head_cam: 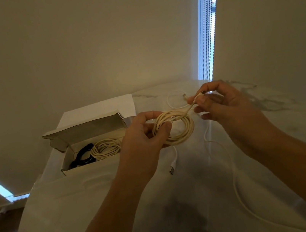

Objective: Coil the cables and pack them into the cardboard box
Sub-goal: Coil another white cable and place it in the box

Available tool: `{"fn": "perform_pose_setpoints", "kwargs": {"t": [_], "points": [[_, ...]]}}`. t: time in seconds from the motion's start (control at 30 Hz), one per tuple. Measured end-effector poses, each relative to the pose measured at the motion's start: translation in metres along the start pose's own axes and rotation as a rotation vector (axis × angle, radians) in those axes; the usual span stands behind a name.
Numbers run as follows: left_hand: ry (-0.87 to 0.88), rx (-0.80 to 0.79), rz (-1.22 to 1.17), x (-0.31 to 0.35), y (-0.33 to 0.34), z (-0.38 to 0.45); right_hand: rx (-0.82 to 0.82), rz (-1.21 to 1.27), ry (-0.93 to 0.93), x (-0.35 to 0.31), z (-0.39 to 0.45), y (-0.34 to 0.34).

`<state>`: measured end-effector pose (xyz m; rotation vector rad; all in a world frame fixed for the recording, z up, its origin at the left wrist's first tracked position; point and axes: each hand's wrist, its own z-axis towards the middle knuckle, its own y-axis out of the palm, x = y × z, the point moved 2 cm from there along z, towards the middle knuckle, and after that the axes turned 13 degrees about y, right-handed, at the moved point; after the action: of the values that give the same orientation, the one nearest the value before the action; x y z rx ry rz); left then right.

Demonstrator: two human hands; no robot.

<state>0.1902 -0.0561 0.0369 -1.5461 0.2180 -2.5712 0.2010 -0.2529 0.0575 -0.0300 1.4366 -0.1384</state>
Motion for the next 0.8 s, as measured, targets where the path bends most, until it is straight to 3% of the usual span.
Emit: {"fn": "perform_pose_setpoints", "kwargs": {"t": [0.53, 0.8], "points": [[-0.001, -0.007, -0.132, 0.008, 0.001, 0.003, 0.067, 0.358, 0.088, -0.011, 0.012, -0.032], [0.043, 0.126, -0.239, 0.012, -0.002, -0.001, -0.028, 0.232, 0.019, -0.012, 0.012, -0.033]]}}
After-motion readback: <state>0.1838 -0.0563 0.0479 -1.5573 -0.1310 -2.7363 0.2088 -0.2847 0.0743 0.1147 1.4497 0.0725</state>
